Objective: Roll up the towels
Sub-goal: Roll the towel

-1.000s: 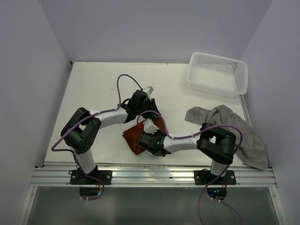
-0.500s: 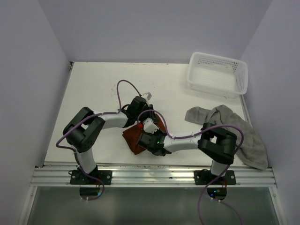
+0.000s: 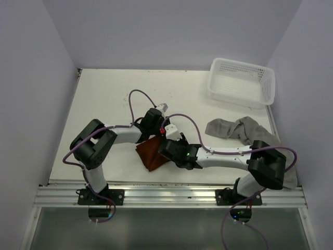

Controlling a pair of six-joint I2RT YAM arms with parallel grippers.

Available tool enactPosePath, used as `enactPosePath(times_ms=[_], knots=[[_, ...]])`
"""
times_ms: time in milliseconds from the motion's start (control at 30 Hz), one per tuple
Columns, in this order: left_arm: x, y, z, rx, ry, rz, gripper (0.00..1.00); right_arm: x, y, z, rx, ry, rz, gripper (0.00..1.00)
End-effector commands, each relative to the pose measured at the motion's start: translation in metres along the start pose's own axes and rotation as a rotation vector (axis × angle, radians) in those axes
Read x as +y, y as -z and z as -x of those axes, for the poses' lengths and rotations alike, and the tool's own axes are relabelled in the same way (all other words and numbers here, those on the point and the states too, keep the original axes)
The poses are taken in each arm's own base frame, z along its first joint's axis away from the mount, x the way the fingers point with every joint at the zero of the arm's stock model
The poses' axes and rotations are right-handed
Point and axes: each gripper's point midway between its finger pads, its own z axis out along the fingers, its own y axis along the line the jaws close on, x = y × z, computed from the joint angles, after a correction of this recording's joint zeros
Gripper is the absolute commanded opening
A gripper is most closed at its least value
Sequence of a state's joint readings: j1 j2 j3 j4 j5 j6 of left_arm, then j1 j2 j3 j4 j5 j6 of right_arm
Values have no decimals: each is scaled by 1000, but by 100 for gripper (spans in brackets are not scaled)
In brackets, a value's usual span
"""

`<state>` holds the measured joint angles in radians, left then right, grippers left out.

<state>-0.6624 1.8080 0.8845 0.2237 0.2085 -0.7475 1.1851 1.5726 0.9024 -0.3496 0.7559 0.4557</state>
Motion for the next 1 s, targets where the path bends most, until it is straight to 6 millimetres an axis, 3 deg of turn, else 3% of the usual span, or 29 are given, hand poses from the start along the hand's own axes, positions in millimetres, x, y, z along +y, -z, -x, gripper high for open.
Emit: enactPosePath(times_ms=[0, 100, 133, 167, 233, 300, 467, 533, 833, 967], knots=[[41, 4, -30, 71, -11, 139, 29, -6, 10, 15, -32, -137, 51, 51], [42, 5, -29, 68, -11, 140, 29, -17, 13, 20, -39, -261, 108, 51], [41, 5, -30, 71, -11, 139, 29, -15, 12, 13, -17, -289, 148, 50], [43, 5, -31, 74, -11, 140, 29, -18, 16, 21, -45, -340, 179, 50], [42, 6, -30, 70, -12, 139, 29, -26, 12, 14, -33, -397, 194, 50], [41, 6, -30, 71, -13, 136, 29, -27, 13, 21, -51, -454, 246, 50], [41, 8, -29, 67, -16, 138, 29, -22, 3, 11, -19, -572, 330, 51], [42, 8, -29, 68, -16, 140, 29, -19, -4, -2, 19, -604, 353, 51], [42, 10, -31, 69, -17, 139, 29, -20, -24, -22, 65, -667, 378, 56], [44, 10, -32, 69, -15, 144, 29, -20, -26, -20, 60, -684, 397, 56]])
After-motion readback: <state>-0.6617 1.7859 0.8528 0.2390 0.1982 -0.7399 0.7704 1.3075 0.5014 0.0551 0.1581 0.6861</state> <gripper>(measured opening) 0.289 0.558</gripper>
